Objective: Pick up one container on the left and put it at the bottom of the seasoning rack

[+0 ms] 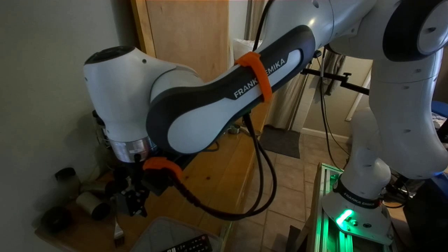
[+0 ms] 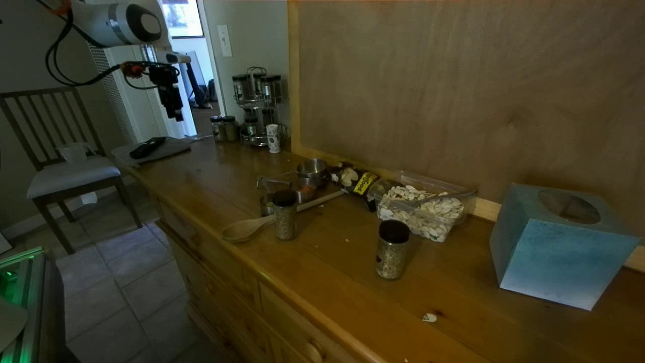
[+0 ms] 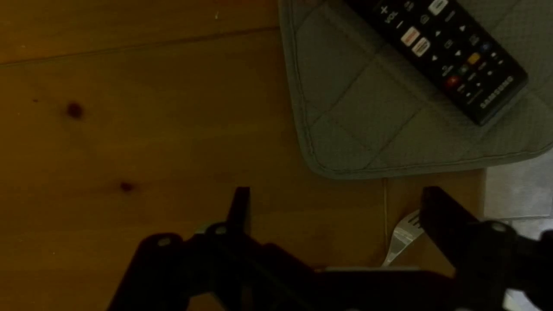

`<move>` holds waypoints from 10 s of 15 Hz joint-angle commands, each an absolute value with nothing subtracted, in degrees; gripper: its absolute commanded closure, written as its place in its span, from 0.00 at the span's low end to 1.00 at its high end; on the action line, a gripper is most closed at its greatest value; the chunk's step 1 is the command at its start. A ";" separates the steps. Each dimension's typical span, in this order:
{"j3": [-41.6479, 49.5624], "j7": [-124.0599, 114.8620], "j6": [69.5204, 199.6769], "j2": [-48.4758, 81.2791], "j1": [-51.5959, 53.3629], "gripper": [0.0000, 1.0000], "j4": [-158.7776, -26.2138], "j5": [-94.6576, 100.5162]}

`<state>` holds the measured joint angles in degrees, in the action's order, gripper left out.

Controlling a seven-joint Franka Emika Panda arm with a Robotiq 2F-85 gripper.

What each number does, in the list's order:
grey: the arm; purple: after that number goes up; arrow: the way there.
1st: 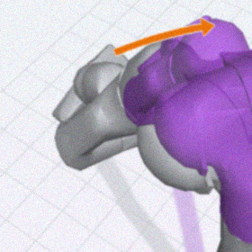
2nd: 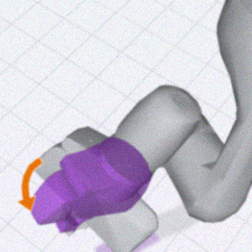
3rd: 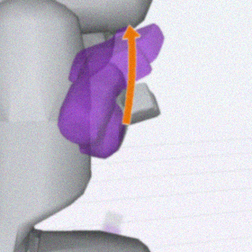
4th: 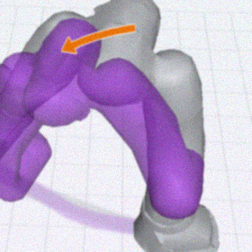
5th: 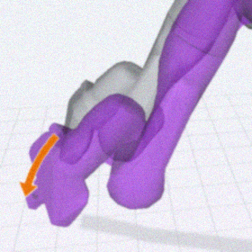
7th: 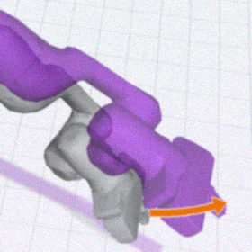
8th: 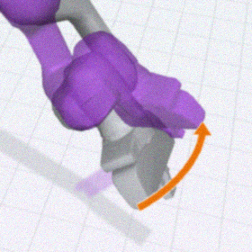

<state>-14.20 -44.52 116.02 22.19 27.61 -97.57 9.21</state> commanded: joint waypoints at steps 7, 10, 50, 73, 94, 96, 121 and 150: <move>-10.96 -48.55 126.59 26.52 29.06 0.00 -96.53 10.70; -9.37 -52.42 126.57 27.52 30.08 0.00 -96.02 11.19; -0.33 -84.62 130.11 30.66 41.29 0.77 -91.36 34.02; -9.97 -80.88 131.15 9.08 27.72 0.52 -115.32 39.08; -10.00 -99.65 139.09 17.01 25.56 0.77 -111.55 64.52; -10.00 -102.20 139.28 18.23 25.39 0.77 -110.60 67.63; -10.30 -110.71 140.67 28.14 23.11 0.77 -101.62 80.03; -9.96 -94.50 147.79 29.09 19.03 0.06 -101.29 50.65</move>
